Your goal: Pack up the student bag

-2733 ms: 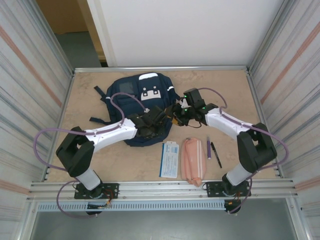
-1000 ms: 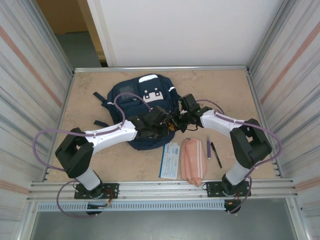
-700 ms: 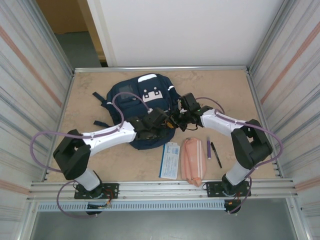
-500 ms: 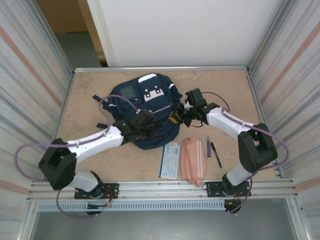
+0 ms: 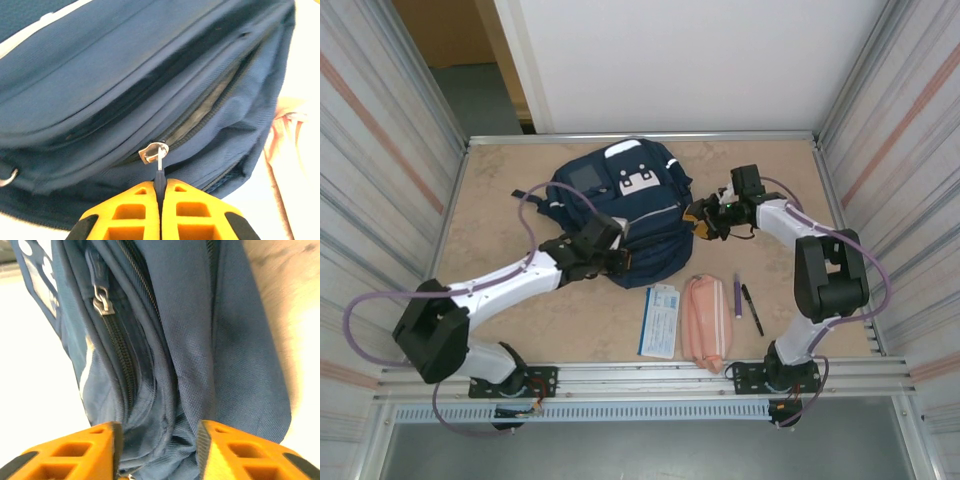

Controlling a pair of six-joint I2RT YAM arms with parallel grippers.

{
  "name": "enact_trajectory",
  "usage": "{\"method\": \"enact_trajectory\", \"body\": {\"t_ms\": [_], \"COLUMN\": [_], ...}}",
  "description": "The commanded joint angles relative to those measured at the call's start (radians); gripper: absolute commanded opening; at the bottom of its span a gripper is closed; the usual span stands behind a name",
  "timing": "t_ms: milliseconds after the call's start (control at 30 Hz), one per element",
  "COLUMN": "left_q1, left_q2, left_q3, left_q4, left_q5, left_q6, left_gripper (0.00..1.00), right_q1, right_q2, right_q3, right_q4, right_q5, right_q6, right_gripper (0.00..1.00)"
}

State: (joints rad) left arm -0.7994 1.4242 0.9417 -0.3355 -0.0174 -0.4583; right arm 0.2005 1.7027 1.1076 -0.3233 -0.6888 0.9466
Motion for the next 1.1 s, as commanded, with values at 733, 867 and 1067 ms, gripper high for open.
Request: {"method": "enact_trajectory", "body": {"t_ms": [733,867,1067], "left_q1": [-0.127,-0.13,-0.128], "left_q2": [0.17,0.152,0.102], "left_q3": [0.186,0.182,0.13], "left_q4": [0.273,0.277,0.236], "left_q5": [0.13,0.125,0.055], "left_q6": [0.049,0.046,0.069], "left_gripper": [0.0,0.0,0.0], "right_q1": [0.27,0.282,0.264], "right_q2": [-0.231,-0.191,-0.187], "right_q3": [0.001,-0.028,-0.023], "right_q4": [-0.166,-0.099,-0.103], "right_q5": [0.372,0.348,0.348], "right_q6": [0.279,0.326,0.304], "right_gripper": [0.5,0.42,0.02]}}
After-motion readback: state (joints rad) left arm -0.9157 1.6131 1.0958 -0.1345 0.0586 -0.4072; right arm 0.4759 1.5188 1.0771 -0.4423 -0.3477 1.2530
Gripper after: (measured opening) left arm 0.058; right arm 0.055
